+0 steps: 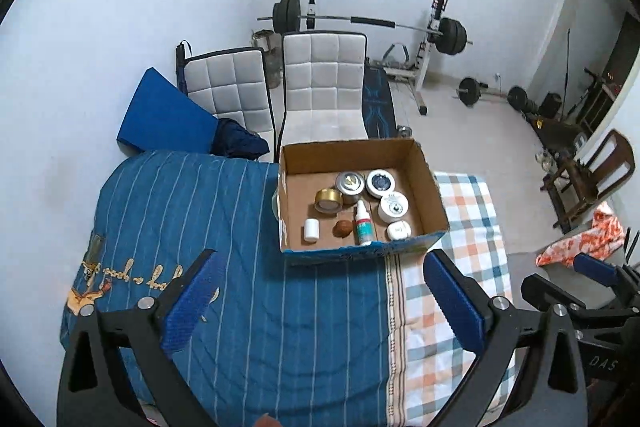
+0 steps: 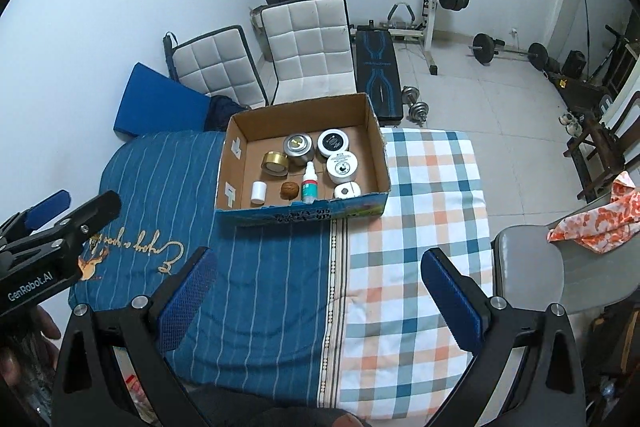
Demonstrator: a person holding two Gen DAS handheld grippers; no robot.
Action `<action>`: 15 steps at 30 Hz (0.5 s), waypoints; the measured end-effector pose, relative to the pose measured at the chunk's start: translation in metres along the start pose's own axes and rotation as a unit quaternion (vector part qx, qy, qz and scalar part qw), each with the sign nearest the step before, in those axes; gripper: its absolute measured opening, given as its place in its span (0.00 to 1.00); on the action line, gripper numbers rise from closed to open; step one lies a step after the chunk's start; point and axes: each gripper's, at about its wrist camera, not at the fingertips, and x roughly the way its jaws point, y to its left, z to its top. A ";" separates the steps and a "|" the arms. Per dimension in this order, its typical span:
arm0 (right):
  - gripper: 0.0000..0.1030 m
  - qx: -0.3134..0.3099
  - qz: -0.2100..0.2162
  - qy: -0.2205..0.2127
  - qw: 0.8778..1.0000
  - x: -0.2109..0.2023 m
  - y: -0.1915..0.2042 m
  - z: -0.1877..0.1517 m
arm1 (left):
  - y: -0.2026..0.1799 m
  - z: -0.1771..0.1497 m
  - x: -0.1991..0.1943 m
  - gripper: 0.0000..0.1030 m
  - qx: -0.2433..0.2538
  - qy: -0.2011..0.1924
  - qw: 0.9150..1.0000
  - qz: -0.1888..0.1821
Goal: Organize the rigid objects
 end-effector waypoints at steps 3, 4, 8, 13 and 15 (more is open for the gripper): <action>1.00 0.003 -0.005 -0.005 1.000 0.001 -0.002 0.005 | 0.003 0.002 0.000 1.00 -0.011 -0.005 1.000 -0.003; 1.00 0.003 -0.008 -0.005 1.000 0.001 -0.003 0.006 | 0.004 0.001 0.000 1.00 -0.012 -0.006 1.000 -0.002; 1.00 0.003 -0.019 -0.013 1.000 0.003 -0.006 0.013 | 0.002 0.001 0.004 1.00 -0.008 -0.006 1.000 0.009; 1.00 0.004 -0.030 -0.022 0.999 0.003 -0.009 0.022 | -0.001 0.002 0.007 1.00 -0.005 -0.005 1.000 0.009; 1.00 0.005 -0.032 -0.026 0.999 0.001 -0.010 0.024 | -0.002 0.002 0.006 1.00 -0.006 -0.008 1.000 0.010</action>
